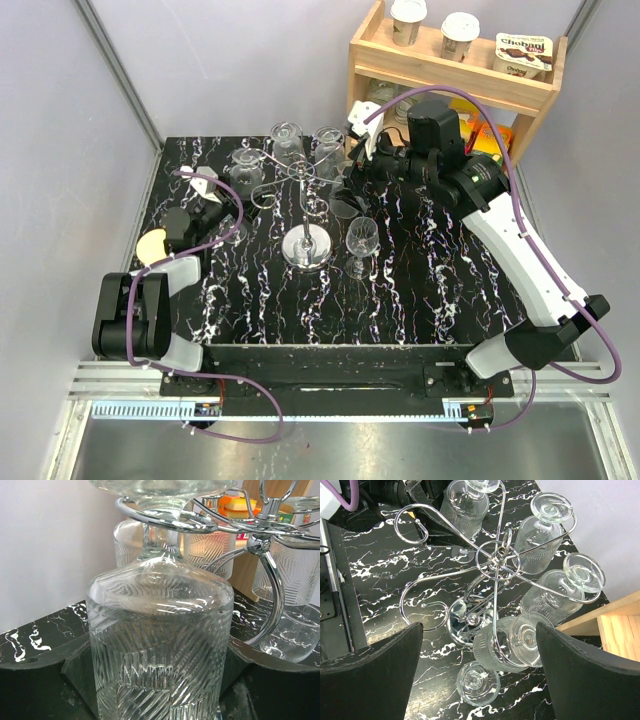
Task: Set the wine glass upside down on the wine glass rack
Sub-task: Turn the wine glass upside down at the wine rack.
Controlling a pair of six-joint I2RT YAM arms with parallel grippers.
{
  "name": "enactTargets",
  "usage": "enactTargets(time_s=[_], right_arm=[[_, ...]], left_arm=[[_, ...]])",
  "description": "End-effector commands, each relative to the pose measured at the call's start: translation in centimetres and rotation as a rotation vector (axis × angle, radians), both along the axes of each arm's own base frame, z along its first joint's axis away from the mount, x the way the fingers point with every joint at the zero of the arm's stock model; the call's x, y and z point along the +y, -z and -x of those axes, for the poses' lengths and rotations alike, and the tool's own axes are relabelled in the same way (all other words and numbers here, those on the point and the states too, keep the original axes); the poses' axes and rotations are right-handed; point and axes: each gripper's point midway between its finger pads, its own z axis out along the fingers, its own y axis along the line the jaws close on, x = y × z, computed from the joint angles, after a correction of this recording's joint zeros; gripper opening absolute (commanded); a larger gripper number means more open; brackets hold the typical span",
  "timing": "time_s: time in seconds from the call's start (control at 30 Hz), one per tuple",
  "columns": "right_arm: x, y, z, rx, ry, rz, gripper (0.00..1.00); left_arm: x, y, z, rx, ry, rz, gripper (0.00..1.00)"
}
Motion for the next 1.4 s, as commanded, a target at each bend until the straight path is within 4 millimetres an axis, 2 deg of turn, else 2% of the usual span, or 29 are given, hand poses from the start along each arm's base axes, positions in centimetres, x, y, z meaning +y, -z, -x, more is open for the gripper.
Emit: enactTargets(time_s=[0.0, 0.07, 0.13, 0.23, 0.43, 0.57, 0.63, 0.73, 0.8, 0.97, 1.07, 1.1, 1.33, 1.37], right_arm=[[-0.3, -1.3, 0.8, -0.040, -0.011, -0.019, 1.00], [-0.3, -1.3, 0.6, -0.042, -0.007, -0.017, 0.99], [-0.3, -1.3, 0.6, -0.043, -0.008, -0.016, 1.00], [-0.3, -1.4, 0.7, -0.044, -0.008, -0.017, 0.99], [-0.3, -1.3, 0.7, -0.044, -0.011, -0.017, 0.99], [-0.5, -1.3, 0.8, -0.047, -0.007, -0.016, 0.99], [-0.6, -1.3, 0.8, -0.049, -0.006, -0.015, 0.99], [-0.6, -1.2, 0.9, -0.047, -0.008, -0.015, 0.99], [-0.6, -1.2, 1.0, -0.046, -0.008, -0.013, 0.99], [-0.7, -1.1, 1.0, -0.045, -0.007, -0.012, 1.00], [-1.2, -1.0, 1.2, -0.050, 0.008, -0.005, 1.00], [-1.4, -1.0, 1.4, -0.052, 0.014, -0.002, 0.99], [-4.1, -1.2, 2.7, -0.075, 0.075, 0.057, 0.99], [-4.5, -0.9, 2.7, -0.077, 0.086, 0.075, 1.00]], left_arm=[[-0.1, -5.0, 1.8, -0.268, 0.030, -0.015, 0.00], [-0.4, -4.6, 1.5, -0.249, 0.039, -0.034, 0.00], [-0.7, -4.1, 1.2, -0.229, 0.048, -0.060, 0.04], [-0.9, -4.0, 1.2, -0.224, 0.050, -0.073, 0.27], [-0.8, -3.6, 1.1, -0.210, 0.047, -0.076, 0.46], [-0.7, -3.5, 1.1, -0.205, 0.033, -0.077, 0.63], [-0.6, -3.6, 1.1, -0.201, 0.028, -0.082, 0.80], [-0.5, -3.5, 1.0, -0.188, 0.019, -0.088, 0.84], [-0.4, -3.4, 1.1, -0.182, 0.017, -0.095, 0.99], [0.3, -4.2, 1.4, -0.180, -0.027, -0.124, 0.99], [0.9, -5.3, 2.0, -0.166, -0.065, -0.145, 0.99], [2.3, -5.4, 1.8, -0.144, -0.109, -0.166, 0.99], [6.0, -5.6, 4.2, -0.017, -0.220, -0.461, 0.99], [6.3, -4.8, 4.7, 0.032, -0.212, -0.510, 0.99]])
